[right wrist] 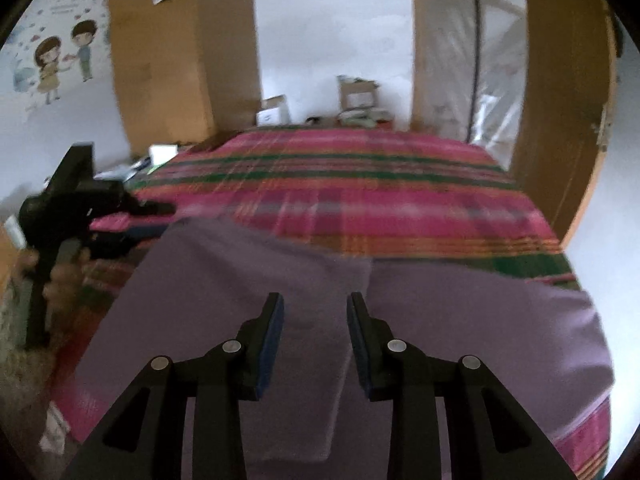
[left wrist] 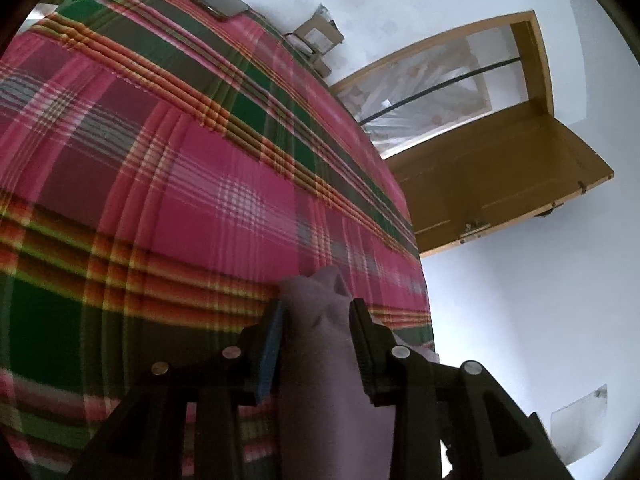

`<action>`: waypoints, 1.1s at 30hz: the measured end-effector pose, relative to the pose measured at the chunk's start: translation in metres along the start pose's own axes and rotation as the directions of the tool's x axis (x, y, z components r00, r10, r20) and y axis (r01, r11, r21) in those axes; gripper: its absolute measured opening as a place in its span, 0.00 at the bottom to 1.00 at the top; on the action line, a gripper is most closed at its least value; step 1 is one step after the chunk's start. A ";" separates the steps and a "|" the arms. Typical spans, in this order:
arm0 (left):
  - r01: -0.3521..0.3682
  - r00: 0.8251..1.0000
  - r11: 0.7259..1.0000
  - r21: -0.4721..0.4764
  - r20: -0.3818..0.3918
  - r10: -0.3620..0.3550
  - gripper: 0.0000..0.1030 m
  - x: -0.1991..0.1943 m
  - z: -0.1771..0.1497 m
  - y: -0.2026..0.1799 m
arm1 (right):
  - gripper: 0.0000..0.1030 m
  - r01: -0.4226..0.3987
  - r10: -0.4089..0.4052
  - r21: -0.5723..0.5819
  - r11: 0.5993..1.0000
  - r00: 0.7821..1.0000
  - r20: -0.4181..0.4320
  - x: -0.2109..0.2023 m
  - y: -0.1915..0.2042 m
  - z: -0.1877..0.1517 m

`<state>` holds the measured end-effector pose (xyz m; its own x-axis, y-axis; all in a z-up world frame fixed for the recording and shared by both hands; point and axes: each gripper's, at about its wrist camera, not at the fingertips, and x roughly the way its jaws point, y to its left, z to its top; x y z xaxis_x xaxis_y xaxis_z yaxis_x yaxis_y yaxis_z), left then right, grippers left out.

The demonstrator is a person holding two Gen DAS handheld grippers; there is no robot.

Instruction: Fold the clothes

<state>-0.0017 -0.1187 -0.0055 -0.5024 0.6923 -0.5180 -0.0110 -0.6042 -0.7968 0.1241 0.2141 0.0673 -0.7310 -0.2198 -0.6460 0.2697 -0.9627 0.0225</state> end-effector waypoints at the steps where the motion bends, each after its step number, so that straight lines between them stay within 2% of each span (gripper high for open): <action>1: -0.002 1.000 1.000 0.003 -0.004 0.002 0.33 -0.002 -0.003 0.000 | 0.32 0.005 -0.005 -0.006 1.000 1.000 -0.016 0.002 0.000 -0.006; 3: -0.008 1.000 1.000 0.006 -0.011 0.008 0.34 -0.004 -0.007 -0.001 | 0.32 0.035 -0.035 0.010 0.999 0.998 -0.058 0.011 -0.003 -0.015; 7: -0.039 0.999 0.999 0.012 -0.038 0.040 0.34 -0.004 -0.017 -0.001 | 0.35 -0.002 0.007 0.090 0.996 0.998 -0.056 0.018 -0.014 -0.023; 10: -0.052 0.997 0.999 0.012 -0.049 0.052 0.34 -0.005 -0.025 -0.001 | 0.39 0.032 -0.028 0.072 0.997 0.998 -0.056 0.015 -0.010 -0.021; 12: -0.052 0.998 0.999 0.014 -0.045 0.053 0.34 -0.010 -0.029 0.000 | 0.39 0.054 -0.053 0.036 0.998 0.998 -0.022 0.004 -0.002 -0.018; 14: -0.059 0.997 0.998 0.013 -0.046 0.059 0.34 -0.012 -0.033 0.000 | 0.39 0.023 -0.023 0.009 1.000 0.999 0.022 -0.007 0.006 -0.014; 17: -0.066 0.997 0.998 0.011 -0.048 0.066 0.34 -0.017 -0.040 0.000 | 0.39 -0.071 0.073 -0.037 0.997 0.996 0.055 -0.019 0.029 -0.014; 20: -0.070 0.996 0.997 0.014 -0.055 0.070 0.34 -0.021 -0.047 0.000 | 0.39 -0.074 0.078 -0.113 0.991 0.996 0.032 -0.010 0.051 -0.021; 24: -0.071 0.995 0.997 0.014 -0.065 0.072 0.34 -0.025 -0.053 0.000 | 0.39 -0.087 0.083 -0.085 0.993 0.995 -0.047 0.010 0.051 -0.037; 29: -0.079 0.993 0.996 0.045 -0.084 0.083 0.34 -0.030 -0.062 -0.005 | 0.40 -0.070 0.068 -0.083 0.994 0.997 -0.032 0.004 0.056 -0.033; 33: -0.078 0.992 0.996 0.045 -0.098 0.082 0.34 -0.033 -0.069 -0.005 | 0.41 -0.148 0.154 -0.127 0.981 0.988 0.033 -0.015 0.075 -0.026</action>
<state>0.0746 -0.1114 -0.0055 -0.4141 0.6755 -0.6101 -0.0103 -0.6737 -0.7389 0.1718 0.1493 0.0588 -0.7014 -0.3703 -0.6090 0.4523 -0.8916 0.0212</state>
